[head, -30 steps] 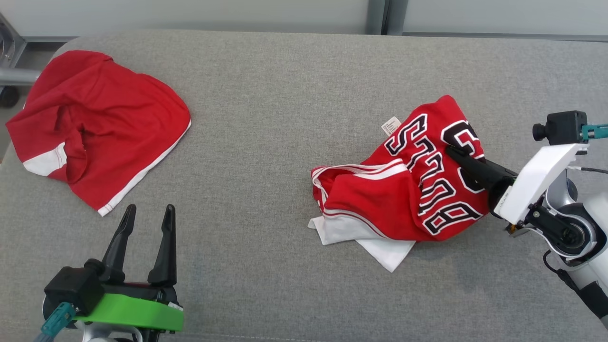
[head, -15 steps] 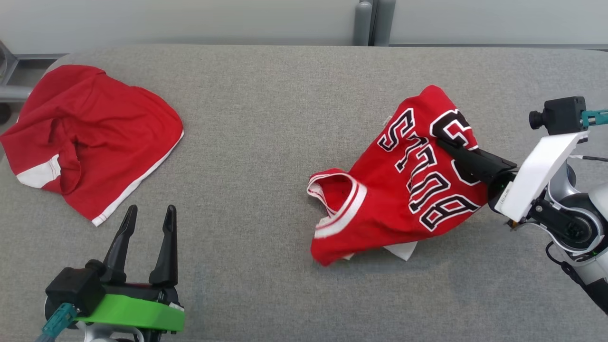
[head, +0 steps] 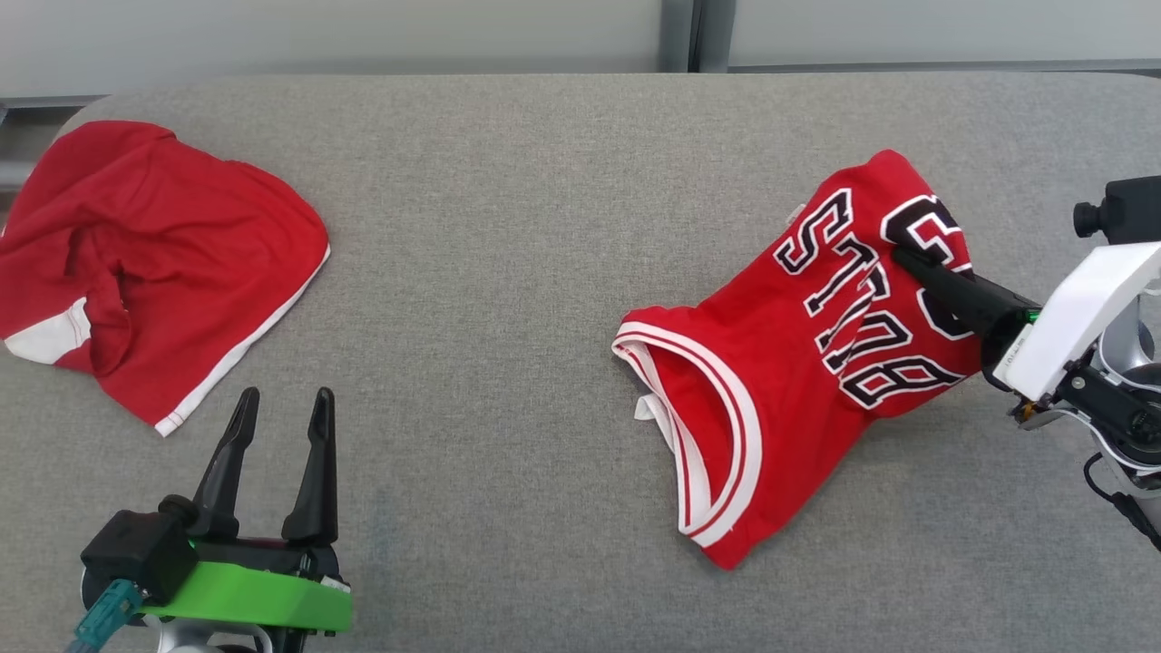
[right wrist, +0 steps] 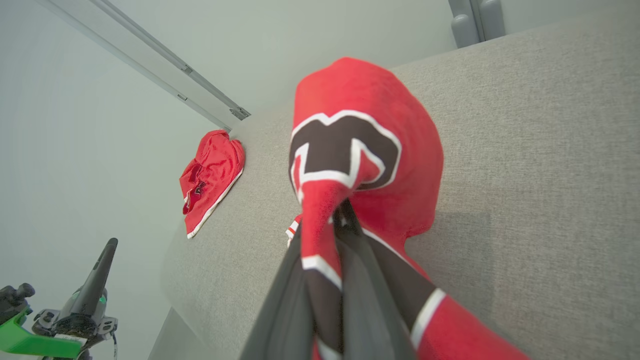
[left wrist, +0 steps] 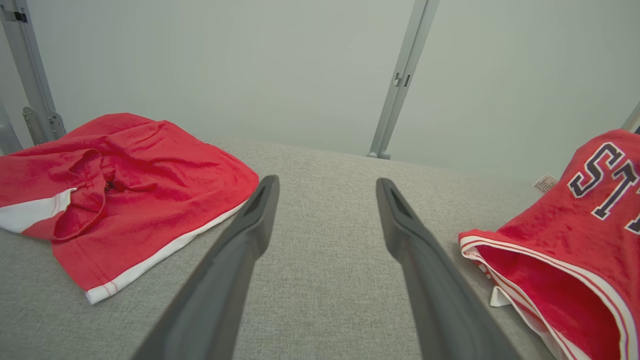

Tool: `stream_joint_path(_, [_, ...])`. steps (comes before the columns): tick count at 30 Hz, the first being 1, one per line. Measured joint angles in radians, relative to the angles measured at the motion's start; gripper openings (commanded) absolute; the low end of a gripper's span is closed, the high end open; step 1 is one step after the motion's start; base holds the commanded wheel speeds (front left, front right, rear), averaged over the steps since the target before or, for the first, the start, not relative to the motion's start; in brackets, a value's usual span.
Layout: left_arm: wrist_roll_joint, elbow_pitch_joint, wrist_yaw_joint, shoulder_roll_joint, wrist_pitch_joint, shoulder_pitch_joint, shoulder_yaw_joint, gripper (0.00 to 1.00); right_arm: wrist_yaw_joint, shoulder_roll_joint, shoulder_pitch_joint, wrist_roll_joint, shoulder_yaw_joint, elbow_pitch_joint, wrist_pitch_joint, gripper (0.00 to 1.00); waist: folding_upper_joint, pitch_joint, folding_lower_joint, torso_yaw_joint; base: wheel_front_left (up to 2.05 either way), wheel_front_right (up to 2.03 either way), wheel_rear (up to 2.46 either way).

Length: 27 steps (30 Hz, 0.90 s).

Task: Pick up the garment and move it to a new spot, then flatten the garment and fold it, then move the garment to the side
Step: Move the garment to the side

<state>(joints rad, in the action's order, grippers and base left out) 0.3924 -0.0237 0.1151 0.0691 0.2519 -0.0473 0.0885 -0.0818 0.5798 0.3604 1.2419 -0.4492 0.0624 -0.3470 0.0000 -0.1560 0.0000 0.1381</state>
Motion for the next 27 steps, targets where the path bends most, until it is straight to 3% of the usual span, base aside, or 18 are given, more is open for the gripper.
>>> stream_joint_path(13, [-0.032, -0.036, 0.005, 0.025, 0.0, 0.002, 0.01, 1.0, 0.088, 0.04, -0.019, 0.049, 0.109, 0.137, 0.022, 0.0, 0.0, -0.089, 0.0, -0.04, 0.0, 0.0, 0.0])
stream_joint_path(21, [-0.054, -0.073, 0.007, 0.06, -0.014, 0.03, 0.014, 1.0, 0.16, 0.133, 0.057, -0.008, 0.161, 0.229, 0.035, 0.0, 0.0, -0.16, 0.0, -0.066, 0.0, 0.0, 0.0])
stream_joint_path(27, [-0.062, -0.108, 0.007, 0.078, -0.033, 0.055, 0.018, 1.0, 0.181, 0.215, 0.141, -0.111, 0.163, 0.279, 0.049, 0.0, 0.0, -0.219, 0.0, -0.077, 0.0, 0.0, 0.0])
